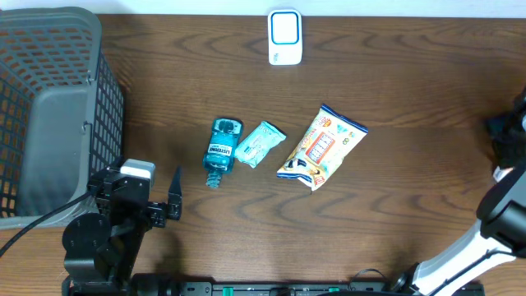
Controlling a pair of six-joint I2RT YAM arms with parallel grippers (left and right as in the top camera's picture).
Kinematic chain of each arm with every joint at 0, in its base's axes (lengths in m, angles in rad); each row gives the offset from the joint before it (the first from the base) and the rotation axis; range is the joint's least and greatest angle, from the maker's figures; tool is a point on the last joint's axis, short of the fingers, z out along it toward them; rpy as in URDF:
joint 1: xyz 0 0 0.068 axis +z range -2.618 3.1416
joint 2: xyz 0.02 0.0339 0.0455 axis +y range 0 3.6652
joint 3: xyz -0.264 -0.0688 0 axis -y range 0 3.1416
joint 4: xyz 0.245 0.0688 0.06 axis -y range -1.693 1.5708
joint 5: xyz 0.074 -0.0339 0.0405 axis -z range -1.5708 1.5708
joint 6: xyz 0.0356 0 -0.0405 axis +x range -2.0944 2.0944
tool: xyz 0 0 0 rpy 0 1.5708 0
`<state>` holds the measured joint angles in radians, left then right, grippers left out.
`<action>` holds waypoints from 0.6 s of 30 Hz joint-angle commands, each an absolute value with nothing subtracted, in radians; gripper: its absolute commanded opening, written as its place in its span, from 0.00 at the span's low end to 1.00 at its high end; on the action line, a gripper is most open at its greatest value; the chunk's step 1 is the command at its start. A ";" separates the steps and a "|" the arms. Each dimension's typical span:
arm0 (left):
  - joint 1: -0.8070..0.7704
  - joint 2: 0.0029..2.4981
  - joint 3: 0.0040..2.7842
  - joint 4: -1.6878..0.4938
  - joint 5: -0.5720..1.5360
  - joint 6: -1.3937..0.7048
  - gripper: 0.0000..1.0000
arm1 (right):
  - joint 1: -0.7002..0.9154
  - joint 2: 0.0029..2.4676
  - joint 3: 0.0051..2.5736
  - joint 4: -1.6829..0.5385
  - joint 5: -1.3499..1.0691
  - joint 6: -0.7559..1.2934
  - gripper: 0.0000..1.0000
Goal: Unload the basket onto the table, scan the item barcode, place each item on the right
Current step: 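Carry the snack box to the right side and release it on the table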
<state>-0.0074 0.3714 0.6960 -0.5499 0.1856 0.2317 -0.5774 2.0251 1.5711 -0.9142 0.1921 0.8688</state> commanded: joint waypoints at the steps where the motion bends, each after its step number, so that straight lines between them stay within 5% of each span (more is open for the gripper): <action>1: -0.008 0.371 0.701 -0.546 0.199 0.223 0.98 | -0.554 1.959 1.597 -0.938 -0.139 0.859 0.91; 18: -0.008 0.371 0.701 -0.546 0.199 0.223 0.98 | -0.152 1.936 1.596 -1.136 -0.142 0.849 0.98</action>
